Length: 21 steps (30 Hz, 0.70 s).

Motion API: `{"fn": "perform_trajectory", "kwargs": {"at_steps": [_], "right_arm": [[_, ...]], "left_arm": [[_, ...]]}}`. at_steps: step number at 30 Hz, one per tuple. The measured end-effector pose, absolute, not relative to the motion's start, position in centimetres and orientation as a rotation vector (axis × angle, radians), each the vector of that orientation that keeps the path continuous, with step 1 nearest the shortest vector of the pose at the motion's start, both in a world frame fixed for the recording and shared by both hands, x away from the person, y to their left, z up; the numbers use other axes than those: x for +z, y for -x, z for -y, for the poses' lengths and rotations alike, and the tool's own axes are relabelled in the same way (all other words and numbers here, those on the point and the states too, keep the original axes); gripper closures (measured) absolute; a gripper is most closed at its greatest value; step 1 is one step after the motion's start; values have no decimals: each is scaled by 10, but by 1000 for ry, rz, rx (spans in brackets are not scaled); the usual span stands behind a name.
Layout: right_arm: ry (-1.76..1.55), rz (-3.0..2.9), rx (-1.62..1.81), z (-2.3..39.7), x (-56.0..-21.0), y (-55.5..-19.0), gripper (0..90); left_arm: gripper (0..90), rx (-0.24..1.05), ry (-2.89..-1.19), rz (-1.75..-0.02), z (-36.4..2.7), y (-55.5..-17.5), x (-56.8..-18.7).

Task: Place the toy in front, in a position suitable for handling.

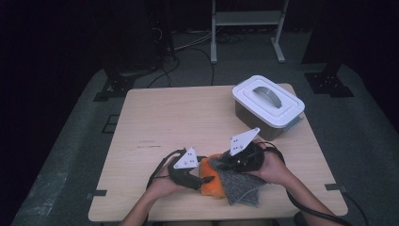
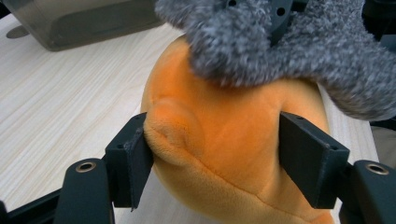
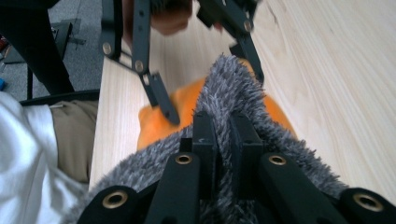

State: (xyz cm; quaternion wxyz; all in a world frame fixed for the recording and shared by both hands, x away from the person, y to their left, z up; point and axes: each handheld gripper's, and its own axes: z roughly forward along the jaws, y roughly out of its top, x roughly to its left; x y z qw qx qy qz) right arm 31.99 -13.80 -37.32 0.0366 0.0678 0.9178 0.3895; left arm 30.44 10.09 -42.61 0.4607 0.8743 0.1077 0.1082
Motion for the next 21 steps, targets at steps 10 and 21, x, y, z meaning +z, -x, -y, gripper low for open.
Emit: {"fn": "perform_trajectory", "kwargs": {"at_steps": [10, 21], "right_arm": [[-225, -2826, 1142, 147, -362, -323, 817], [-251, -2857, 1134, 134, -363, -341, 817]], "left_arm": [[310, 338, -2159, -195, -91, -297, -419], [297, 329, -2153, -211, -97, -301, -423]]}}
